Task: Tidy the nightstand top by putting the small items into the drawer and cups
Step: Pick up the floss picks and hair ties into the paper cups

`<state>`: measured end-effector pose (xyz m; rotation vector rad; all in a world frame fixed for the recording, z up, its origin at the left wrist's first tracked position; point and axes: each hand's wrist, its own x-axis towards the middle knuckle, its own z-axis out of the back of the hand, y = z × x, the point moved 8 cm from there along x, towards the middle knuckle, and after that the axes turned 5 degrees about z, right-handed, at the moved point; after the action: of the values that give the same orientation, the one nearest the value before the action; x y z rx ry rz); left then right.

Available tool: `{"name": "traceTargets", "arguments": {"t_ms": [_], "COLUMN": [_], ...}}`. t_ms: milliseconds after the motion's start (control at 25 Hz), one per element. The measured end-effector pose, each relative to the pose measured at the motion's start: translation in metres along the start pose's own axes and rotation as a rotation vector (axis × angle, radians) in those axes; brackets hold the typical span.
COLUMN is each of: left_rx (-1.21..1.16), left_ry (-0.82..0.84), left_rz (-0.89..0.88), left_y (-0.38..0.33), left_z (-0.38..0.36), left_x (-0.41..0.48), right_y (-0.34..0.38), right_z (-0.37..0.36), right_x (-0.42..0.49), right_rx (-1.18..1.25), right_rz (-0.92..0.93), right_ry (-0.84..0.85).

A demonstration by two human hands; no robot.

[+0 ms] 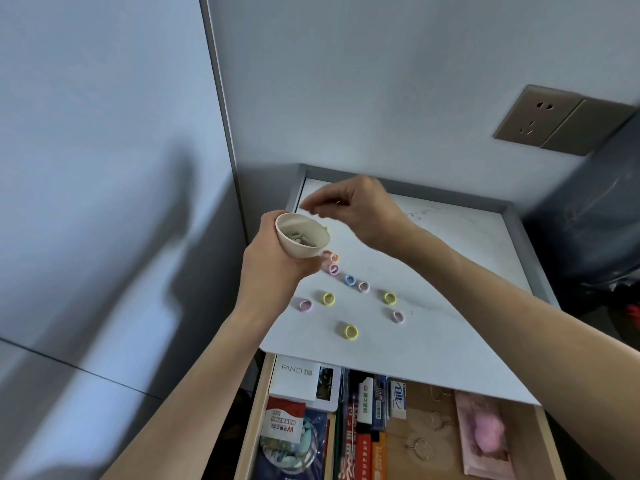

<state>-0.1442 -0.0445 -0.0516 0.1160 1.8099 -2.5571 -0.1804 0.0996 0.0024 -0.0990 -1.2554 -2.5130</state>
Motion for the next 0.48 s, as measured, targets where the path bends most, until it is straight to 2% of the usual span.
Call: {"name": "traceTargets", "arguments": {"t_ms": [80,160,240,320,480], "left_rx": [-0.033,-0.043,-0.049,-0.041,-0.038], "left_ry": [-0.037,-0.076,-0.103,-0.113,-0.108], "left_rz": [-0.004,-0.005,-0.003,-0.01,-0.022], "left_y": [0.005,0.008,0.009,0.01,0.011], "left_z": [0.01,0.02,0.026,0.03,0.03], "left_x": [0.002,0.006,0.008,0.01,0.011], "right_y": [-0.03,-0.065,-0.093,-0.1,-0.098], "right_z": [0.008,-0.007,-0.032,-0.051,-0.054], "right_x": [0.007,0.01,0.007,0.005,-0.007], "right_rx": [-0.144,-0.343,-0.412,-0.397,-0.411], "right_rz": [-0.082,-0.171,-0.21,-0.16,-0.069], "right_ry": [-0.067,0.046,0.209,0.288,0.278]}}
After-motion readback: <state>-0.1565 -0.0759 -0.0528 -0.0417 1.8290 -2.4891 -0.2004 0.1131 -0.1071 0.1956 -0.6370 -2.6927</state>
